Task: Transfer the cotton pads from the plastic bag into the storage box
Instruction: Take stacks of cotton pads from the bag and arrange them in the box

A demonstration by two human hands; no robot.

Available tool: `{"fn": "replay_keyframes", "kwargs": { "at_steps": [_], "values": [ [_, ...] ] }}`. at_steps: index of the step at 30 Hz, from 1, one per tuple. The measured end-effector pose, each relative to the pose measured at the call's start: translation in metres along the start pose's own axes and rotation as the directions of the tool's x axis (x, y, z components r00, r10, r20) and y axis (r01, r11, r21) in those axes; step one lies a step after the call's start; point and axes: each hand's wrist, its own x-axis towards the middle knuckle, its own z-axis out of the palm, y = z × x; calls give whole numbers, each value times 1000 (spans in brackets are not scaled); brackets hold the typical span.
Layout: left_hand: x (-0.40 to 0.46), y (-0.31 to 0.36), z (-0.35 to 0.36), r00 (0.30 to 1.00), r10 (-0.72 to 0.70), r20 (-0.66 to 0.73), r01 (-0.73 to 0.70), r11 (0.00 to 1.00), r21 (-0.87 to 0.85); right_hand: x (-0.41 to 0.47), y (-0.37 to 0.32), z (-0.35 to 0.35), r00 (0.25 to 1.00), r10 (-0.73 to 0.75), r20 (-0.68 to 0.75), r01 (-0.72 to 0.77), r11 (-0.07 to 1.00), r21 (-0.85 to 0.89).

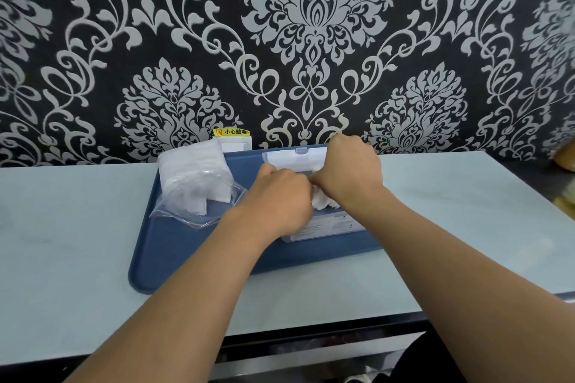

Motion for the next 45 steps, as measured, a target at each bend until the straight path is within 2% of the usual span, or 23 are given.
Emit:
{"fn": "replay_keyframes", "kwargs": {
  "at_steps": [4, 5, 8, 9, 11, 12, 13, 17, 19, 20, 22, 23, 25, 27, 29, 30, 31, 33, 35, 38, 40, 43, 45],
  "values": [
    [1, 0, 4, 993, 32, 113, -35, 999, 26, 2, 8, 1, 996, 37, 84, -41, 998, 52],
    [2, 0, 4, 991, 33, 127, -37, 999, 28, 3, 10, -3, 997, 36, 65, -42, 995, 89],
    [2, 1, 0, 987, 15, 161, -17, 1000, 9, 1, 17, -25, 993, -38, -110, 65, 966, 251],
    [2, 1, 1, 985, 9, 170, -8, 1000, -2, -2, 17, -33, 995, -65, -71, 87, 922, 377],
    [4, 1, 1, 985, 5, 174, 0, 1000, -27, -13, 11, -37, 971, -123, 203, -12, 829, 559],
    [4, 1, 1, 986, 8, 166, -2, 999, -34, -19, 9, -33, 940, -151, 306, -53, 821, 568],
    [4, -1, 3, 988, 10, 156, -3, 999, -41, -19, 9, -27, 926, -149, 348, -69, 836, 544],
    [2, -7, 5, 995, 17, 100, -6, 994, -107, -19, 10, -20, 913, -77, 401, -172, 819, 548],
    [-1, -10, 0, 1000, -14, 9, 16, 966, -256, -23, 8, -25, 927, -81, 366, -151, 812, 563],
    [-5, -12, -6, 996, -39, -80, 8, 938, -346, -26, 5, -28, 944, -97, 314, -107, 812, 574],
    [-16, -20, -22, 942, -113, -315, -58, 872, -486, -35, -8, -36, 977, -147, 156, 23, 796, 605],
    [-24, -27, -30, 888, -167, -428, -105, 833, -543, -39, -19, -39, 979, -180, 92, 82, 769, 634],
    [-42, -48, -45, 741, -339, -580, -152, 756, -636, -50, -44, -40, 954, -294, 54, 168, 678, 715],
    [-61, -78, -51, 598, -524, -607, -90, 708, -700, -60, -69, -28, 887, -450, 102, 254, 661, 706],
    [-78, -111, -46, 527, -673, -519, 101, 656, -748, -67, -90, -8, 790, -579, 204, 385, 726, 570],
    [-86, -125, -42, 533, -731, -426, 220, 606, -765, -67, -98, 2, 756, -606, 247, 441, 751, 492],
    [-92, -136, -38, 567, -763, -311, 324, 553, -768, -66, -105, 10, 755, -591, 284, 447, 781, 437],
    [-100, -144, -28, 679, -731, -62, 447, 480, -755, -61, -113, 16, 770, -524, 365, 394, 840, 374],
    [-105, -141, -20, 784, -618, 60, 464, 519, -718, -56, -120, 15, 781, -454, 429, 322, 881, 346],
    [-107, -140, -14, 833, -553, 16, 413, 604, -682, -55, -126, 24, 833, -427, 350, 338, 896, 289],
    [-108, -138, -15, 852, -522, -18, 390, 658, -645, -54, -124, 34, 847, -453, 277, 361, 874, 324],
    [-111, -137, -18, 876, -481, -44, 349, 693, -631, -48, -127, 37, 862, -391, 323, 212, 856, 471],
    [-114, -135, -20, 880, -474, -33, 345, 686, -640, -46, -131, 32, 852, -361, 379, 171, 877, 449]
  ]
}}
